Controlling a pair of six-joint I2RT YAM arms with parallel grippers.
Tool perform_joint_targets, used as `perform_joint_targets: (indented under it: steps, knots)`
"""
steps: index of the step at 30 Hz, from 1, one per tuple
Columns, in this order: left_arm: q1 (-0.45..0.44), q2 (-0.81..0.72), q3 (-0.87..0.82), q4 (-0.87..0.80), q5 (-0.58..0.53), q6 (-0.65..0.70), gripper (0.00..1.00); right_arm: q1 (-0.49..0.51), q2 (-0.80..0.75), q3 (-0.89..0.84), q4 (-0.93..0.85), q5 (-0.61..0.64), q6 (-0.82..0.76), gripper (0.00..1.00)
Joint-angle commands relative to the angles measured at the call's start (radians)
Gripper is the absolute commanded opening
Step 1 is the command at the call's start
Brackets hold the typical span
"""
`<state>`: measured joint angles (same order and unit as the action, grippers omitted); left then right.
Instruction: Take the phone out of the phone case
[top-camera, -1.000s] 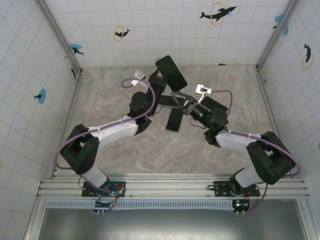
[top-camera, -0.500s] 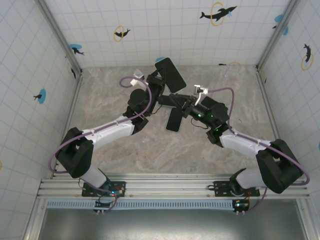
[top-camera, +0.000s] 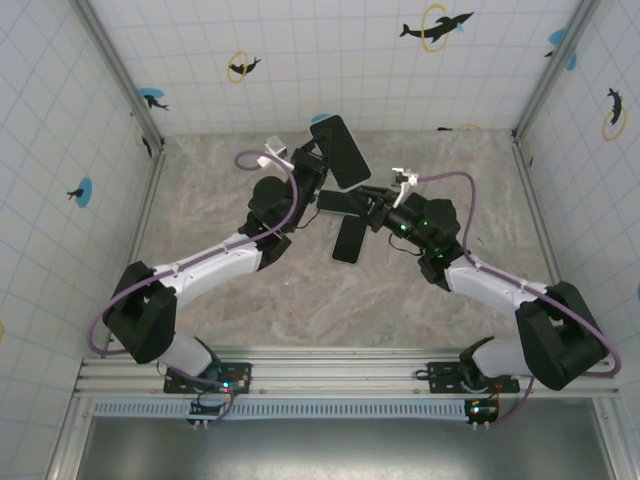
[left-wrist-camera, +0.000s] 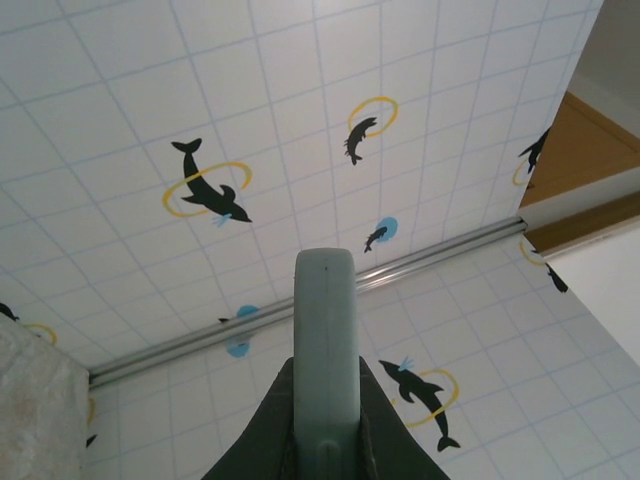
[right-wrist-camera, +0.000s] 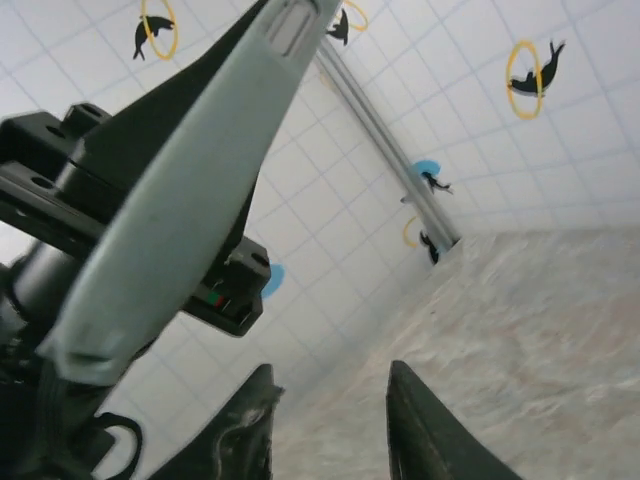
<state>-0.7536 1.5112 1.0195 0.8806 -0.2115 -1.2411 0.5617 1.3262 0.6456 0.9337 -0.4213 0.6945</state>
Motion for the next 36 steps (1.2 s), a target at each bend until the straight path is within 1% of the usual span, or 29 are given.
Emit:
perform_joint_targets:
  steps: [1, 4, 7, 10, 14, 17, 19, 21, 23, 26, 31, 36]
  knots:
    - [0.048, -0.048, -0.007, 0.061, 0.080, 0.094, 0.00, -0.034, -0.061, 0.008, -0.026, -0.095, -0.042, 0.45]
    - [0.098, -0.049, -0.002, 0.066, 0.193, 0.155, 0.00, -0.083, -0.085, 0.028, -0.087, -0.220, -0.082, 0.58]
    - [0.149, -0.042, 0.016, 0.081, 0.344, 0.201, 0.00, -0.131, -0.087, 0.079, -0.170, -0.371, -0.157, 0.66]
    - [0.185, -0.030, 0.055, 0.072, 0.490, 0.228, 0.00, -0.160, -0.065, 0.157, -0.308, -0.473, -0.252, 0.67]
    - [0.218, -0.017, 0.096, 0.082, 0.632, 0.241, 0.00, -0.177, -0.004, 0.239, -0.332, -0.548, -0.262, 0.66]
    - [0.226, -0.014, 0.103, 0.109, 0.679, 0.246, 0.00, -0.171, 0.055, 0.291, -0.295, -0.619, -0.230, 0.64]
    - [0.229, -0.015, 0.102, 0.127, 0.691, 0.239, 0.00, -0.166, 0.088, 0.315, -0.273, -0.634, -0.215, 0.61]
    - [0.231, -0.011, 0.105, 0.145, 0.707, 0.234, 0.00, -0.166, 0.123, 0.343, -0.245, -0.653, -0.193, 0.56]
    - [0.231, -0.011, 0.101, 0.153, 0.712, 0.232, 0.00, -0.163, 0.147, 0.362, -0.199, -0.653, -0.159, 0.49]
    - [0.232, -0.014, 0.094, 0.153, 0.713, 0.232, 0.00, -0.152, 0.172, 0.382, -0.137, -0.666, -0.115, 0.42]
    - [0.231, -0.014, 0.082, 0.166, 0.709, 0.227, 0.00, -0.139, 0.186, 0.384, -0.093, -0.689, -0.087, 0.39]
    - [0.234, -0.017, 0.073, 0.172, 0.709, 0.224, 0.00, -0.130, 0.186, 0.382, -0.058, -0.700, -0.072, 0.38]
